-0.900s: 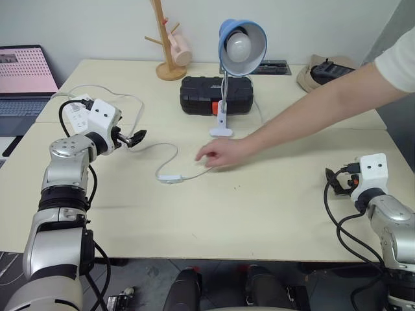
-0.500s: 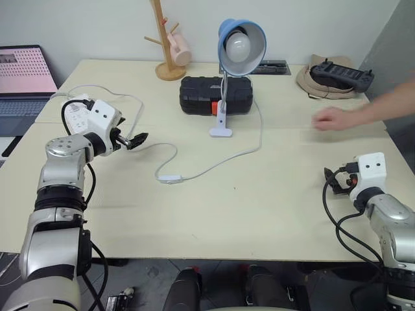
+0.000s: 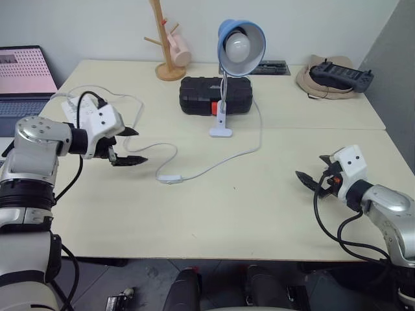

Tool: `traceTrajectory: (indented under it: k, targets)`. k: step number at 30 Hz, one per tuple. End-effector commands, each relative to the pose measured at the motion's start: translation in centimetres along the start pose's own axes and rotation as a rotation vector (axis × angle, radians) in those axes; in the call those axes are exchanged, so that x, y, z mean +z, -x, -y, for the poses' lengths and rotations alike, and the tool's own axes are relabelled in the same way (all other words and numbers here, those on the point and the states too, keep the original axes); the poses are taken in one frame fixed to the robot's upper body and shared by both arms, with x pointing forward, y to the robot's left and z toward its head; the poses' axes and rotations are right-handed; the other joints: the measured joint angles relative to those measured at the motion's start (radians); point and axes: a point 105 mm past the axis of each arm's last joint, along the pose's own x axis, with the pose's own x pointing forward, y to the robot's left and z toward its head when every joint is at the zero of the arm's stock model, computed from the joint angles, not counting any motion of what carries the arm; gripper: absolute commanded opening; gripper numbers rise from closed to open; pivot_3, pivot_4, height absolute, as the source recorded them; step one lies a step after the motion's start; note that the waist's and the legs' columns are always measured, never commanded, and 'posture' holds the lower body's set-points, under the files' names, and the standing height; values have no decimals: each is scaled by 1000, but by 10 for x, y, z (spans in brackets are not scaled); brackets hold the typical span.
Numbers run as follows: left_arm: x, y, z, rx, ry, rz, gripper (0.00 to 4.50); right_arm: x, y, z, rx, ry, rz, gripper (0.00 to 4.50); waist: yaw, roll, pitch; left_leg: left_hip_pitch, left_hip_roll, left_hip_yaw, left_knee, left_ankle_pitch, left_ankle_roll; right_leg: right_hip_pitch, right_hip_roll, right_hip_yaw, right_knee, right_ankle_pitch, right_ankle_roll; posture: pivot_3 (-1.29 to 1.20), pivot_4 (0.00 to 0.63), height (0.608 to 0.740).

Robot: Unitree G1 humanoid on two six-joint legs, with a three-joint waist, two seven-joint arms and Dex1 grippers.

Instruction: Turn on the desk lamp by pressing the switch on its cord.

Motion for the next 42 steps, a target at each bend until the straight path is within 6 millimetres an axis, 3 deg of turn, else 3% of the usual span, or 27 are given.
traceTrajectory:
  k: [1, 8, 15, 33, 36, 38, 42]
  targets:
    - [-7, -4, 19, -175, -142, -100, 4493, 37, 9, -65, 382, 25, 70, 4500, 0, 0, 0, 0, 0, 0, 0, 0, 0, 0, 0, 0, 0, 0, 0, 0, 150, 740]
    - [-20, -35, 25, -259, -241, -142, 4493, 48, 6, -87, 473, 9, 70, 4500, 3, -1, 0, -1, 0, -1, 1, 0, 0, 0, 0, -1, -1, 0, 0, 0, 150, 740]
    - [-19, -57, 29, -301, -259, -99, 4493, 47, 5, -89, 445, -2, 69, 4500, 2, -1, 0, -1, 0, -2, 0, 0, 0, -1, 0, -2, -1, 0, 0, 0, 150, 740]
    - [-18, -61, 30, -354, -262, -103, 985, 37, 10, -86, 380, -33, 63, 4500, 1, -1, 0, -1, 1, -3, 1, 0, 0, 0, 1, -2, 0, 0, 0, 0, 150, 740]
    - [-11, -66, 31, -348, -212, -49, 393, 37, 9, -87, 377, -41, 65, 4500, 2, -1, -1, -1, 0, -3, 1, 0, 0, 0, 1, -2, 0, 0, 0, 0, 150, 740]
    - [-2, -68, 31, -359, -146, 0, 374, 37, 9, -89, 382, -53, 67, 4500, 3, -1, -1, -1, 0, -3, 1, 0, 0, 1, 1, -2, 0, 0, 0, 0, 150, 740]
    - [63, -72, 43, -465, 201, 266, 374, 35, 17, -97, 461, -216, 69, 4500, -1, -1, 0, -2, 0, -4, 1, 0, 0, 0, 1, -2, 0, 0, 0, 0, 150, 740]
